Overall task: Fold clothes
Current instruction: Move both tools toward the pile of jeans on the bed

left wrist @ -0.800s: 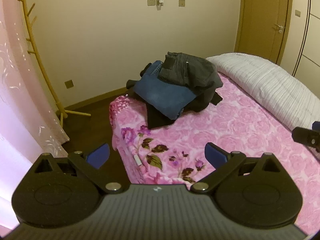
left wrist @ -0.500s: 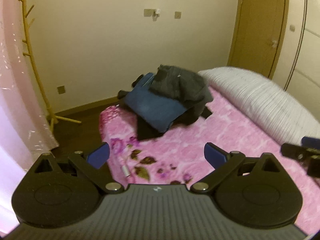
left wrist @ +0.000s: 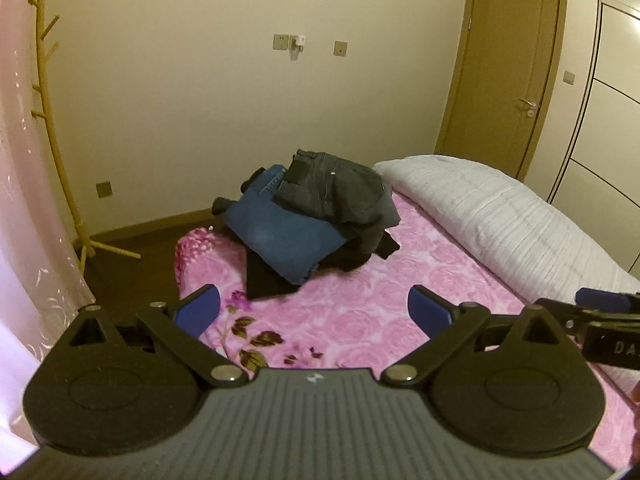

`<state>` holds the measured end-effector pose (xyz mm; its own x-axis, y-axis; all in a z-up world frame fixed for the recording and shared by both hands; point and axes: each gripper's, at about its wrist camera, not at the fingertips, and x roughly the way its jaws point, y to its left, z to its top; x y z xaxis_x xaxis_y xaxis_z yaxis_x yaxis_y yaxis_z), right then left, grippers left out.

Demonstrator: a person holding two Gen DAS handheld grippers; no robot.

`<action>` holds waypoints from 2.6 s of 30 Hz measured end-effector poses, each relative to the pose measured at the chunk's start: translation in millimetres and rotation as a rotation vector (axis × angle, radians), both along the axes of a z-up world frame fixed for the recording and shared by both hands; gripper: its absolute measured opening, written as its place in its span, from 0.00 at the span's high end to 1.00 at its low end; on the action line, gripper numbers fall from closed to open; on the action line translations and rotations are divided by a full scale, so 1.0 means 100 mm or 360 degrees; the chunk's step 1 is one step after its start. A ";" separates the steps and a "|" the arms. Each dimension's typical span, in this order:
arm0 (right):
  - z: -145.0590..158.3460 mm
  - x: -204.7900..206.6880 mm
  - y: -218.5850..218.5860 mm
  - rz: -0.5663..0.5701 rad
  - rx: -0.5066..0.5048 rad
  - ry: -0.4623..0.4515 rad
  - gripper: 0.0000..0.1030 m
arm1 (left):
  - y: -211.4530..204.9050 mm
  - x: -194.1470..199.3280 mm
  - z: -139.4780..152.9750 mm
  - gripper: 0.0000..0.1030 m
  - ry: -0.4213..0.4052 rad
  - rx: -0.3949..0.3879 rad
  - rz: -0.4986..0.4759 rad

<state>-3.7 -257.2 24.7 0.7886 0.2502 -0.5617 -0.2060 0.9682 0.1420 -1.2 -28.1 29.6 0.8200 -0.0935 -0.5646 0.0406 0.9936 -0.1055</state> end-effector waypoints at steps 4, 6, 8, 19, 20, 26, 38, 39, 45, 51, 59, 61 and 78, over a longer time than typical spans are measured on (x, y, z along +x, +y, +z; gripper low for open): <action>-0.02 -0.02 -0.04 0.0011 0.0016 -0.0005 0.23 | -0.03 -0.08 0.07 0.04 -0.0032 0.0048 0.0044; -0.03 -0.02 -0.06 0.0021 0.0025 -0.0006 0.23 | -0.01 -0.10 0.10 0.04 -0.0029 0.0065 0.0081; -0.05 -0.02 -0.07 0.0032 0.0036 -0.0005 0.23 | 0.03 -0.13 0.13 0.04 -0.0013 0.0069 0.0125; -0.10 -0.02 -0.09 0.0106 0.0083 0.0010 0.23 | 0.10 -0.39 0.10 0.04 0.0015 0.0188 0.0303; -0.11 -0.02 -0.09 0.0113 0.0087 0.0011 0.23 | 0.09 -0.40 0.10 0.04 0.0019 0.0201 0.0316; -0.13 0.05 -0.07 0.0124 0.0103 0.0021 0.23 | 0.14 -0.31 0.02 0.04 0.0095 0.0182 0.0305; -0.33 0.69 0.21 0.0008 0.0035 0.0068 0.23 | 0.49 0.61 -0.27 0.06 0.0134 0.0151 0.0147; -0.36 0.80 0.26 -0.0017 0.0027 0.0072 0.23 | 0.54 0.77 -0.30 0.06 0.0136 0.0150 0.0121; -0.49 1.54 0.62 -0.0167 0.0011 0.0148 0.23 | 0.91 1.63 -0.43 0.06 0.0176 0.0138 -0.0004; -0.53 2.06 0.93 -0.0237 -0.0029 0.0208 0.23 | 1.20 2.37 -0.51 0.06 0.0245 0.0161 -0.0117; -0.59 2.37 1.08 -0.0226 -0.0084 0.0251 0.23 | 1.27 2.77 -0.61 0.06 0.0308 0.0135 -0.0164; -0.60 2.45 1.12 -0.0223 -0.0098 0.0261 0.23 | 1.23 2.79 -0.63 0.06 0.0326 0.0134 -0.0162; -0.61 2.50 0.71 -0.0106 -0.0008 0.0225 0.23 | 0.86 2.51 -0.45 0.05 0.0324 0.0215 -0.0031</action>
